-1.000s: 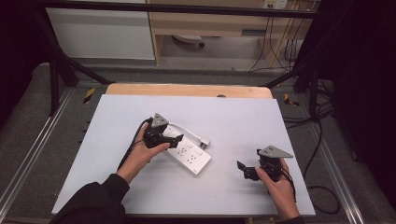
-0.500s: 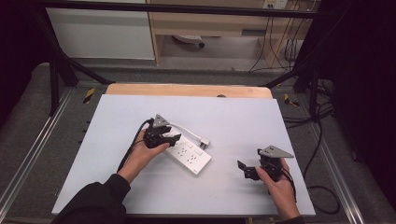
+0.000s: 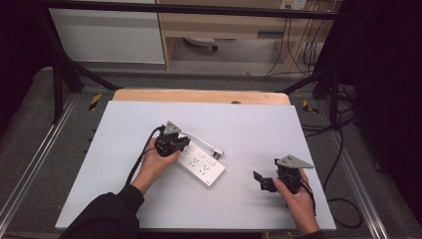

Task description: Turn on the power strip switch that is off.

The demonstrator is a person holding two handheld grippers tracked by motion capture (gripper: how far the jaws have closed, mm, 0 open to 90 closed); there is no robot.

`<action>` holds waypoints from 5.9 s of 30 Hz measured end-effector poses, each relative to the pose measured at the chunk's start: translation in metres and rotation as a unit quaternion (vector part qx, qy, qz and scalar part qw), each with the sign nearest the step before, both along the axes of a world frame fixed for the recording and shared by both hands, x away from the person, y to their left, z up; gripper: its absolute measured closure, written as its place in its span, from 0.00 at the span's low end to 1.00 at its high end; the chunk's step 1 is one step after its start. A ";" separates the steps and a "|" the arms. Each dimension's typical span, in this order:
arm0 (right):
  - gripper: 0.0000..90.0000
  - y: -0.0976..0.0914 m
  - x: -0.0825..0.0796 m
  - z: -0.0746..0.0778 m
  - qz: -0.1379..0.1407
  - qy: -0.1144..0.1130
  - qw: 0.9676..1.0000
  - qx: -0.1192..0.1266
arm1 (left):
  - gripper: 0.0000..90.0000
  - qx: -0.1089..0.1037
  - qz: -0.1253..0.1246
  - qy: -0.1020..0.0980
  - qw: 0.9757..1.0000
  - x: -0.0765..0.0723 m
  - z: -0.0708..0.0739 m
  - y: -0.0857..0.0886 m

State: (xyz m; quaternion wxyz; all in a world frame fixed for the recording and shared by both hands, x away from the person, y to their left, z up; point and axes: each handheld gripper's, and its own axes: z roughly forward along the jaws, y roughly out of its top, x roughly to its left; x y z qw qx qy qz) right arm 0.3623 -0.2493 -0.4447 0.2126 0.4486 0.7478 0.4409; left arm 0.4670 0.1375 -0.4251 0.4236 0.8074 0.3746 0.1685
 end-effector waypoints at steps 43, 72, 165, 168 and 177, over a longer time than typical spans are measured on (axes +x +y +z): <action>0.03 0.001 0.000 0.000 0.004 0.001 1.000 0.000 | 1.00 0.013 -0.004 0.031 0.999 0.007 -0.006 -0.008; 0.03 0.001 0.001 0.000 0.003 0.003 1.000 0.000 | 1.00 0.013 -0.005 0.028 1.000 0.009 -0.009 -0.008; 0.03 0.001 0.001 0.000 0.005 0.002 1.000 0.002 | 0.09 -0.064 0.009 -0.017 0.998 -0.012 0.038 0.026; 0.03 0.002 0.001 0.000 0.006 0.002 1.000 0.001 | 0.09 -0.065 0.010 -0.021 0.998 -0.015 0.041 0.031; 0.03 0.002 0.001 0.000 0.005 0.003 1.000 0.002 | 0.08 -0.068 0.011 -0.032 0.997 -0.021 0.047 0.045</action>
